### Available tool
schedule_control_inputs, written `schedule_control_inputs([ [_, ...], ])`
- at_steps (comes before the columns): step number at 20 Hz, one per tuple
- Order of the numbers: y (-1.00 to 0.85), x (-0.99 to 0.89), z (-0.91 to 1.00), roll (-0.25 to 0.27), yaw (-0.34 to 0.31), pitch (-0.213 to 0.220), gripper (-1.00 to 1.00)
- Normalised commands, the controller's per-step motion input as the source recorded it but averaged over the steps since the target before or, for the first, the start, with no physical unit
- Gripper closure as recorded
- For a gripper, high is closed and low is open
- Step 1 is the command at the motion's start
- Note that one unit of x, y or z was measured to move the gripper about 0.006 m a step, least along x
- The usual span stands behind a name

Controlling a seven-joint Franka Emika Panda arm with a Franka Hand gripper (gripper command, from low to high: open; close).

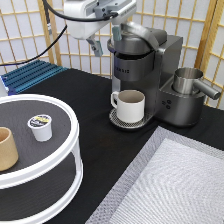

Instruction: Make coffee

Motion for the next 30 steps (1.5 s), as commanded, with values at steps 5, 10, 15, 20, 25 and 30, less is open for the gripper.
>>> schedule_control_inputs([
  [5, 0.62, 0.36, 0.86, -0.136, -0.011, 0.150, -1.00],
  [10, 0.64, 0.38, 0.59, -0.159, -0.006, 0.181, -1.00],
  [15, 0.61, 0.36, 0.40, -0.171, -0.007, 0.200, -1.00],
  [20, 0.62, 0.41, 0.54, -0.168, -0.011, 0.177, -1.00],
  [25, 0.67, 0.54, 0.52, -0.117, -0.006, 0.169, -1.00],
  [30, 0.67, 0.70, 0.44, -0.058, 0.000, 0.190, -1.00],
])
